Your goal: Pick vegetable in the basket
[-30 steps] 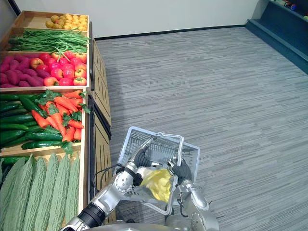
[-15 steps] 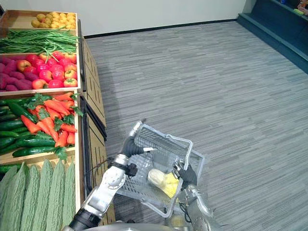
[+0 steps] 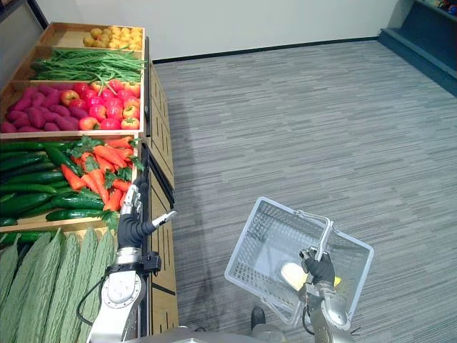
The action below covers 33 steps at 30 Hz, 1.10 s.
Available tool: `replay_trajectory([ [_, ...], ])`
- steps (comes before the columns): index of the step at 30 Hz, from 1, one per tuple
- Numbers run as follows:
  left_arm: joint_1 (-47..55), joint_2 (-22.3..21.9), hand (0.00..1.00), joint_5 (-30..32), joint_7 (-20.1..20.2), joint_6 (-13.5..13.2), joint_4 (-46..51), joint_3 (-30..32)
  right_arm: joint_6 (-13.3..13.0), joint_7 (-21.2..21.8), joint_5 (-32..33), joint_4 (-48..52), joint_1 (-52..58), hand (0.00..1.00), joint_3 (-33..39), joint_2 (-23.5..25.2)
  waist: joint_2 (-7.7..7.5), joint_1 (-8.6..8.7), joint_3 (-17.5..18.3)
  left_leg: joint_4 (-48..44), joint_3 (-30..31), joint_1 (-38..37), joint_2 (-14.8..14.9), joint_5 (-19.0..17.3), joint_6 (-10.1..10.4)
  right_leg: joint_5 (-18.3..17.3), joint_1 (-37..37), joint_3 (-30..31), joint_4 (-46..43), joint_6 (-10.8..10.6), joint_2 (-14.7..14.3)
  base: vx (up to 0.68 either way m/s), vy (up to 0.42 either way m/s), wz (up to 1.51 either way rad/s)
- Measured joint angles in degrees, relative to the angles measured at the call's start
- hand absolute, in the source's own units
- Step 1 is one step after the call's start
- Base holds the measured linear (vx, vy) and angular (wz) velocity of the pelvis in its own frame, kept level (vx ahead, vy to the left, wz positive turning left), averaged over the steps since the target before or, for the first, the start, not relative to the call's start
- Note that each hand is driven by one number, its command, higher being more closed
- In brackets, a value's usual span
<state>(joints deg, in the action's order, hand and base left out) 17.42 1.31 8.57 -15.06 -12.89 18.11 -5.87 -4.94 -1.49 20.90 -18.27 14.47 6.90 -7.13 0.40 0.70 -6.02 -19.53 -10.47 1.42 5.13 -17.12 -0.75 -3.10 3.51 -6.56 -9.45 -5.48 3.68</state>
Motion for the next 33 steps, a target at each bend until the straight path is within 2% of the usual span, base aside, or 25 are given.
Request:
replay_trajectory([
  [1,0.13,0.03,0.00,0.00,-0.26,-0.08,0.01,0.42,0.12,-0.10,-1.11,-1.36,-1.07,1.00,-0.26,0.07,0.18,-0.18,-0.92,-1.69,0.36,-0.23,0.50,-1.95,-0.41,-1.58,3.21,-2.58,-8.92,-0.07,0.74,-0.04,0.042,0.01],
  [2,0.10,0.04,0.00,0.04,-0.47,-0.05,0.01,0.66,0.08,-0.47,-1.41,-1.69,-2.66,1.00,-0.28,0.14,0.79,-0.38,-2.19,-2.28,1.09,-1.34,1.04,-2.87,-1.58,-1.39,6.63,-5.29,-18.62,0.14,2.02,-0.04,0.046,0.09],
  [4,-0.18,1.44,0.00,0.08,-1.24,0.02,0.01,1.10,-0.06,-1.06,-1.45,-1.67,-4.63,1.00,-0.18,0.04,0.73,0.51,-2.87,-2.17,2.15,-2.84,0.96,-3.24,-2.57,-5.01,9.66,-7.97,-23.84,2.27,4.62,0.09,0.009,0.33],
  [6,-0.49,1.46,0.00,0.09,-1.93,0.02,0.01,1.09,-0.38,-1.04,-1.57,-1.68,-6.13,1.00,-0.22,0.02,0.64,-0.07,-3.00,-1.33,2.84,-4.18,1.25,-3.92,-1.91,-6.10,11.60,-8.09,-20.82,2.21,5.42,0.24,-0.090,0.24],
  [7,-1.39,1.32,0.00,0.09,-2.48,0.00,0.01,0.92,-0.87,-1.02,-2.05,-1.65,-7.16,1.00,-0.21,-0.02,1.47,0.12,-3.24,-1.28,4.14,-4.23,1.98,-4.63,-1.23,-5.44,13.05,-7.38,-15.86,1.80,5.03,0.35,-0.182,0.42],
  [9,-4.63,1.16,0.00,0.14,-2.97,0.00,-0.38,0.50,-1.03,-1.11,-2.54,-1.30,-8.14,1.00,-0.17,-0.20,2.54,0.40,-3.87,-1.14,6.69,-4.74,3.02,-5.98,0.49,-0.97,14.65,-4.11,-6.02,0.41,3.93,0.39,-0.231,0.59],
  [11,-7.24,1.22,0.00,1.04,-3.80,-0.26,-0.56,0.18,-1.03,-1.14,-3.09,-0.67,-8.05,1.00,-0.50,-0.22,2.07,1.02,-4.28,-1.66,9.28,-6.57,3.65,-7.98,3.82,4.07,13.96,-1.34,-0.03,0.05,3.52,0.39,-0.288,0.71],
  [12,-7.17,0.46,0.00,1.19,-4.05,-0.27,-1.35,-0.29,-0.79,-1.38,-3.50,-0.67,-7.74,1.00,-1.16,-1.29,5.16,1.57,-3.99,-2.06,10.75,-8.04,6.47,-8.92,5.55,8.21,13.52,-1.34,-3.87,0.68,1.37,0.37,-0.229,0.54],
  [13,-7.10,-0.45,0.00,1.22,-4.01,-0.26,-1.67,-0.86,-0.50,-1.48,-3.58,-0.67,-7.65,1.00,-1.42,-1.99,7.50,1.51,-3.53,-3.31,12.16,-8.21,8.41,-7.94,6.83,5.35,14.55,-2.56,-7.94,2.23,0.00,0.50,-0.258,0.42],
  [14,-7.25,-1.34,0.00,1.30,-4.03,-0.31,-1.77,-0.89,0.07,-1.57,-3.59,-0.69,-8.11,1.00,-2.30,-2.37,8.12,1.20,-3.76,-6.96,13.51,-6.69,9.35,-5.54,7.57,2.83,14.68,-3.26,-11.15,3.53,-0.65,0.52,-0.270,0.25],
  [16,-7.49,-2.92,0.00,1.26,-4.10,-0.28,-2.95,-0.85,0.43,-1.88,-3.49,-0.68,-8.26,1.00,-3.55,-2.39,8.02,0.90,-4.02,-26.12,14.35,2.27,11.31,3.98,6.59,-0.13,9.46,-6.24,-9.23,5.59,-1.49,0.60,-0.384,0.46],
  [17,-7.50,-2.90,0.00,1.21,-4.20,-0.21,-3.28,-0.96,0.43,-2.54,-3.42,-0.67,-8.09,1.00,-3.55,-2.38,7.78,0.59,-4.38,-34.36,11.99,5.83,12.68,3.68,6.36,-0.30,4.36,-7.62,-5.50,5.90,-2.07,0.50,-0.300,0.48],
  [18,-7.48,-2.87,0.00,1.21,-4.27,-0.22,-3.26,-0.95,0.41,-2.70,-3.40,-0.66,-8.01,1.00,-3.52,-2.38,7.60,0.55,-4.50,-35.83,11.23,6.48,12.87,3.55,6.16,-0.33,2.87,-8.00,-4.56,5.95,-2.10,0.49,-0.252,0.49],
  [19,-7.43,-2.90,0.00,1.20,-4.62,-0.23,-3.26,-0.95,0.38,-3.34,-3.33,-0.65,-7.69,1.00,-3.44,-2.34,6.62,0.32,-5.14,-38.83,9.15,8.38,12.83,3.09,5.41,-0.46,-1.13,-9.33,-1.68,6.14,-2.03,0.52,-0.207,0.73],
  [20,-7.27,-2.85,0.00,1.22,-5.46,-0.34,-2.94,-0.68,-0.32,-4.15,-2.97,-0.63,-7.52,1.00,-2.18,-2.77,6.65,-0.22,-5.09,-38.57,4.23,11.92,12.28,2.09,4.17,-0.50,-6.84,-12.12,2.85,6.13,-1.92,0.42,-0.157,0.75],
  [21,-7.29,-2.84,0.00,1.22,-5.57,-0.35,-2.93,-0.64,-0.55,-4.36,-2.93,-0.63,-7.54,1.00,-1.90,-2.87,6.69,-0.28,-5.08,-37.94,3.36,12.53,12.12,1.98,3.99,-0.53,-7.49,-12.77,3.48,6.08,-1.88,0.34,-0.102,0.83],
  [22,-7.36,-2.86,0.00,1.22,-6.21,-0.40,-2.86,-0.67,-1.33,-4.79,-2.77,-0.63,-7.63,1.00,-0.44,-3.15,6.74,-0.68,-5.05,-33.14,-1.75,14.71,11.40,1.89,3.82,-0.99,-9.56,-15.04,5.49,5.35,-1.48,0.23,-0.039,0.80],
  [24,-7.39,-3.01,0.00,1.78,-6.32,-0.68,-2.71,-0.82,-1.58,-5.07,-2.32,-0.64,-7.00,1.00,1.75,-3.25,7.20,-0.68,-4.75,-20.38,-12.03,16.05,10.73,6.77,2.20,-2.58,-11.25,-18.76,5.76,3.87,-1.49,0.29,-0.022,1.11],
  [25,-7.37,-2.54,0.00,2.58,-6.30,-0.78,-2.46,-0.85,-1.57,-5.24,-2.17,-0.94,-5.89,1.00,3.32,-2.84,7.03,-0.42,-4.20,-15.24,-20.24,15.02,10.38,7.78,-2.66,-4.64,-12.54,-21.42,5.08,2.63,-1.61,0.30,-0.010,1.70],
  [26,-7.44,-1.72,0.00,3.32,-6.32,-0.77,-2.21,-0.86,-1.57,-6.04,-1.97,-1.15,-5.00,1.00,4.50,-1.63,5.66,0.52,-3.85,-10.20,-23.34,12.81,7.94,7.05,-4.49,-6.10,-13.15,-24.90,3.83,1.95,-0.29,0.36,-0.004,1.75],
  [28,-7.30,-0.39,0.00,3.53,-6.27,-0.66,-1.76,-0.75,-1.56,-6.12,-1.75,-1.71,-5.23,1.00,6.46,-0.69,4.11,0.09,-3.99,-4.93,-23.91,11.03,4.79,5.69,-6.85,-7.69,-13.75,-26.98,2.21,1.05,0.79,0.34,0.005,1.41],
  [30,-6.06,0.08,0.00,3.59,-6.26,-0.20,-1.74,-0.73,-1.13,-6.12,-1.85,-3.77,-5.90,1.00,7.36,-0.12,3.23,-0.95,-3.95,-2.75,-22.01,8.38,2.54,5.72,-6.93,-8.16,-15.34,-28.26,-1.90,0.51,2.37,0.30,0.013,0.98],
  [31,-4.33,0.07,0.00,3.59,-6.26,-0.19,-1.35,-0.73,-0.86,-6.09,-1.98,-5.57,-5.92,1.00,7.44,0.08,3.10,-1.62,-3.94,-1.31,-20.77,5.30,1.32,5.64,-6.82,-8.13,-15.88,-28.91,-8.33,0.49,4.15,0.32,0.041,0.86],
  [32,-2.62,0.21,0.00,3.58,-6.28,-0.23,0.16,-0.58,-0.71,-6.08,-1.97,-6.30,-5.26,1.00,7.33,0.40,1.93,-1.45,-4.02,0.06,-18.53,2.82,-0.29,4.85,-5.75,-7.90,-14.80,-29.58,-17.47,0.41,7.32,0.31,0.034,0.89],
  [33,-2.05,0.33,0.00,3.57,-6.28,-0.33,0.92,-0.59,-0.71,-6.08,-1.97,-6.30,-4.96,1.00,7.37,0.61,1.52,-1.39,-3.76,0.83,-17.03,1.97,-1.14,4.33,-5.14,-7.36,-13.37,-29.13,-23.30,1.22,9.30,0.30,-0.012,1.13],
])
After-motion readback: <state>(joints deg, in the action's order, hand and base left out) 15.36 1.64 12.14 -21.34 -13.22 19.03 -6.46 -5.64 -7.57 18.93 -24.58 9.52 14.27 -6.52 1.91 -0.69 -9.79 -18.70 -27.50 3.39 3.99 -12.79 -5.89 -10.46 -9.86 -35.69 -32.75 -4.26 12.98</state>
